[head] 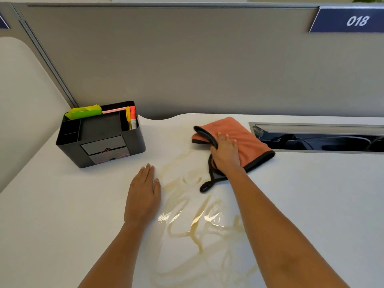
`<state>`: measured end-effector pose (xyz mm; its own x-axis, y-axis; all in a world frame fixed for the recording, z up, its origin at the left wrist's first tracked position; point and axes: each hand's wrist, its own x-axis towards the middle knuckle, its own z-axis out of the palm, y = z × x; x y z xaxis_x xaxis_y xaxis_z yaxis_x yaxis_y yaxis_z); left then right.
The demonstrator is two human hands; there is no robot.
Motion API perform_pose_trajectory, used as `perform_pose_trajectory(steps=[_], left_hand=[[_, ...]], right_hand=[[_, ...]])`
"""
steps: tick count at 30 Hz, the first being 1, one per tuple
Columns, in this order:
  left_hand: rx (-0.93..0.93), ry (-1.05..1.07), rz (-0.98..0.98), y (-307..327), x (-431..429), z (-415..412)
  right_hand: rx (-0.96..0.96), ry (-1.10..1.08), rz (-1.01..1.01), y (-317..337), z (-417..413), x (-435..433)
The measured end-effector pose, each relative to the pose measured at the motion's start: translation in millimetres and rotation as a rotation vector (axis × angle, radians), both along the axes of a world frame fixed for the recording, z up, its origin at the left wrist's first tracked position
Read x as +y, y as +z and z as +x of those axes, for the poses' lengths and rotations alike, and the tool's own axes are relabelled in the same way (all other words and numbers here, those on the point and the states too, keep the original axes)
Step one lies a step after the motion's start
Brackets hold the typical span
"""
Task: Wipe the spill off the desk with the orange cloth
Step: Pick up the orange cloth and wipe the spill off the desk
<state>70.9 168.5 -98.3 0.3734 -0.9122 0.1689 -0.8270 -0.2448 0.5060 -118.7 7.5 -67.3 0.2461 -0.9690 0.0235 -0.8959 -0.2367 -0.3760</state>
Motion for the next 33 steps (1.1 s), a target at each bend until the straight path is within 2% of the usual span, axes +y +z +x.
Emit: perform_pose_trajectory(steps=[3,5,7,13,17,21,25,28,33], left_hand=[[-0.008,-0.011,0.002,0.1,0.6,0.9],[0.001,-0.008,0.001,1.5,0.7,1.3],[0.008,-0.003,-0.008,3.1,1.4,0.8],[0.022,0.005,-0.013,3.5,1.0,-1.2],[0.016,0.002,-0.010,3.0,0.8,-0.6],[0.000,0.005,0.003,1.9,0.2,0.9],[0.000,0.007,0.009,3.3,-0.4,0.8],[0.003,0.008,0.007,3.7,-0.6,0.0],[0.029,0.019,-0.008,4.7,0.3,-1.0]], right_hand=[[-0.014,0.203,-0.007,-2.7,25.2,22.3],[-0.019,0.338,-0.012,-5.4,19.9,46.1],[-0.029,0.383,-0.026,-6.5,-0.4,60.0],[-0.066,0.046,0.008,3.3,-28.4,14.5],[-0.001,0.020,-0.008,-1.5,7.4,-8.1],[-0.008,0.264,-0.025,-5.6,28.8,25.3],[-0.010,0.456,-0.035,-9.3,3.1,70.3],[-0.033,0.376,-0.040,-7.0,-29.6,72.6],[-0.039,0.019,-0.003,1.5,-34.7,22.0]])
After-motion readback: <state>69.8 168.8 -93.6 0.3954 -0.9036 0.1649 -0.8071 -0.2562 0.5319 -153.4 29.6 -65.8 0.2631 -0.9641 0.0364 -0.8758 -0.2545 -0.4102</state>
